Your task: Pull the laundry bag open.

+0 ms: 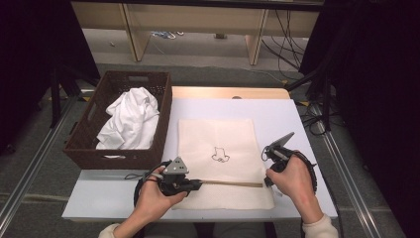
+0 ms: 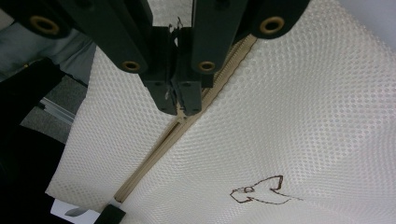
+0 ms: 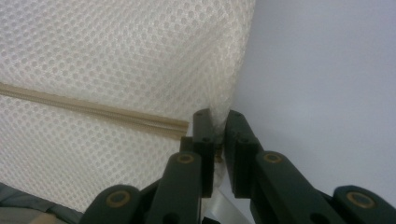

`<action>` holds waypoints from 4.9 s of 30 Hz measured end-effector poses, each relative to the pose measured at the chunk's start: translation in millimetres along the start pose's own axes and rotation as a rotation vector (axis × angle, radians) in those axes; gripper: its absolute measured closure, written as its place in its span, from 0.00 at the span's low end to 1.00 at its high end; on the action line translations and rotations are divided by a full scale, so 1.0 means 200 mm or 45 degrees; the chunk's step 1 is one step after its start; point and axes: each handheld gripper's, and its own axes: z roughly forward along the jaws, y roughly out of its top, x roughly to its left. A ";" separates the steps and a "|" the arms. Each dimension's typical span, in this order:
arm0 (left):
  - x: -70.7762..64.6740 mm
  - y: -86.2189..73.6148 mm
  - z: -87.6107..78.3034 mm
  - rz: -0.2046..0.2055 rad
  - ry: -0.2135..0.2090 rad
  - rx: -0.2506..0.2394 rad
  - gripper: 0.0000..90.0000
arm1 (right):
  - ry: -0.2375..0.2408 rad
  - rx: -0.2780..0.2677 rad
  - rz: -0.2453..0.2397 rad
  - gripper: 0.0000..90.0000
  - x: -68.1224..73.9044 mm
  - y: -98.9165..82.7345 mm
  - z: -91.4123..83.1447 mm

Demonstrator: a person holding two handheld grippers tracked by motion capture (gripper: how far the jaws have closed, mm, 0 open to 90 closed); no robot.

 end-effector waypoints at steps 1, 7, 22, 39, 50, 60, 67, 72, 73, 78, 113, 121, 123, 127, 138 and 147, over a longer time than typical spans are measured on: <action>0.00 0.00 0.00 -0.002 -0.004 0.000 0.97 | 0.002 0.006 0.016 0.94 0.00 0.00 0.00; 0.00 0.00 -0.01 -0.013 0.022 0.008 0.97 | -0.009 -0.011 -0.036 0.94 -0.02 0.00 0.00; 0.02 -0.03 -0.04 -0.060 0.034 -0.020 0.97 | -0.006 0.002 0.021 0.94 -0.03 -0.01 -0.01; 0.04 -0.06 -0.08 -0.059 0.045 -0.017 0.97 | -0.008 -0.014 0.013 0.94 -0.04 -0.01 -0.01; 0.06 -0.07 -0.10 -0.081 0.070 -0.024 0.97 | -0.012 -0.037 -0.034 0.94 -0.07 -0.01 0.00; 0.07 -0.10 -0.12 -0.101 0.079 -0.024 0.97 | -0.013 -0.043 -0.045 0.94 -0.07 -0.02 0.00; 0.09 -0.12 -0.15 -0.098 0.088 -0.012 0.97 | -0.002 0.009 0.043 0.94 -0.07 -0.02 -0.02; 0.09 -0.13 -0.15 -0.090 0.078 -0.021 0.97 | -0.008 -0.060 -0.024 0.94 -0.09 -0.02 0.01; 0.09 -0.14 -0.16 -0.106 0.087 -0.015 0.97 | -0.011 -0.034 -0.031 0.94 -0.09 -0.02 0.00; 0.11 -0.15 -0.17 -0.083 0.093 -0.001 0.97 | -0.007 -0.030 -0.030 0.94 -0.10 -0.02 0.00; 0.16 -0.25 -0.19 -0.171 0.085 0.045 0.97 | 0.010 0.035 0.018 0.94 -0.10 -0.06 0.08; 0.17 -0.26 -0.19 -0.157 0.100 0.079 0.97 | -0.009 0.055 -0.048 0.94 -0.10 -0.06 0.11; 0.17 -0.26 -0.18 -0.153 0.125 0.080 0.97 | -0.009 0.107 0.009 0.94 -0.07 -0.06 0.11; 0.19 -0.26 -0.18 -0.128 0.146 0.141 0.97 | -0.023 0.105 -0.014 0.94 -0.05 -0.07 0.13; 0.19 -0.28 -0.13 -0.086 0.180 0.210 0.96 | -0.035 0.121 -0.021 0.93 -0.03 -0.06 0.16; 0.18 -0.27 -0.10 -0.034 0.201 0.250 0.96 | -0.045 0.142 -0.021 0.91 -0.03 -0.06 0.17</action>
